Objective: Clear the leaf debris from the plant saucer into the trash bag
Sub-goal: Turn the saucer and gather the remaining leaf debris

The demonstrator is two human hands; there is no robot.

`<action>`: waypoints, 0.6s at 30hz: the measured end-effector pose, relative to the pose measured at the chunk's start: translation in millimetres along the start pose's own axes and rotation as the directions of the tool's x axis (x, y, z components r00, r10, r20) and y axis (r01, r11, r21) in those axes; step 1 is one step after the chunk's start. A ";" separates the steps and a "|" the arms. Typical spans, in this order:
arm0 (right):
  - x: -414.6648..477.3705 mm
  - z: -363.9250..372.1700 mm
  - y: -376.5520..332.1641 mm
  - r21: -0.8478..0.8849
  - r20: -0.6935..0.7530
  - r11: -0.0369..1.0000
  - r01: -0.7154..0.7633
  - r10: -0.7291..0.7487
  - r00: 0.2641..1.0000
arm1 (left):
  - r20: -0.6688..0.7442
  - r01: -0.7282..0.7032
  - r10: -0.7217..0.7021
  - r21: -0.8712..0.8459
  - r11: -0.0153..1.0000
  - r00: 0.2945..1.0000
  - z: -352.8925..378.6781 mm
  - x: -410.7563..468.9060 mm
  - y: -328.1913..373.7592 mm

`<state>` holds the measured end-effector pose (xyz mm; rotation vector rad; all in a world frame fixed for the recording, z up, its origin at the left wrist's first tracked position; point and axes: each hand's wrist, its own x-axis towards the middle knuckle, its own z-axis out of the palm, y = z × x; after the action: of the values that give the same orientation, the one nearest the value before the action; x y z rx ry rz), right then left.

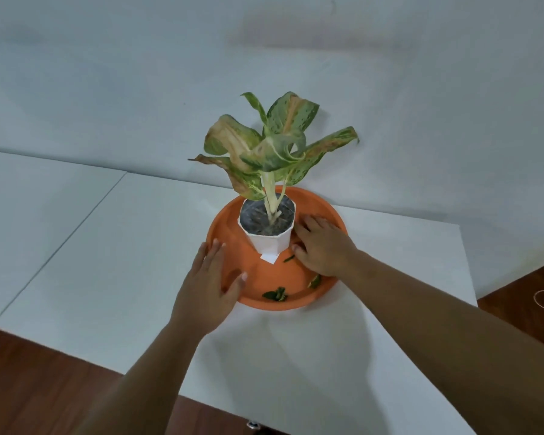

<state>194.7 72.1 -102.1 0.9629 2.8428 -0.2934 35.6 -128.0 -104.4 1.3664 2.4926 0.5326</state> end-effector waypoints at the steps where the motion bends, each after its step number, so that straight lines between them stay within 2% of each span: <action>1: -4.4 -0.2 -1.2 0.001 0.013 1.000 -0.004 0.004 1.000 | 0.000 -0.003 0.003 0.006 1.000 1.000 3.6 -1.0 -0.3; 5: -45.6 2.4 -24.0 0.085 0.033 0.995 -0.047 0.044 0.998 | -0.033 0.000 0.000 -0.011 1.000 0.999 11.8 -0.6 -0.8; 8: -74.5 8.7 -49.2 0.109 0.052 0.994 -0.001 -0.004 0.999 | -0.034 -0.026 0.026 -0.004 1.000 0.999 9.4 7.4 -2.8; 11: -81.5 5.9 -66.4 0.301 0.050 0.952 0.062 -0.081 0.995 | 0.000 -0.102 0.102 0.046 0.994 0.995 4.8 18.5 -8.5; 13: -77.5 2.4 -66.1 0.375 -0.021 0.924 0.071 -0.068 0.997 | 0.032 -0.125 0.123 0.075 0.989 0.992 1.3 24.6 -10.6; 15: -70.4 2.0 -58.7 0.317 -0.101 0.948 0.030 0.002 0.995 | 0.050 -0.144 0.140 0.094 0.985 0.989 -1.4 28.5 -12.5; 16: -67.6 1.9 -54.4 0.273 -0.096 0.962 -0.009 0.037 0.995 | 0.052 -0.147 0.143 0.096 0.984 0.988 -1.8 29.1 -12.4; 18: -64.5 2.2 -52.8 0.187 0.006 0.981 -0.049 0.049 0.999 | 0.055 -0.154 0.150 0.091 0.984 0.987 -1.4 30.0 -14.2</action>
<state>213.5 -7.4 -85.1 1.0636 2.8240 -0.5639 8.4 -109.9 -110.4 1.5956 2.4169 0.4105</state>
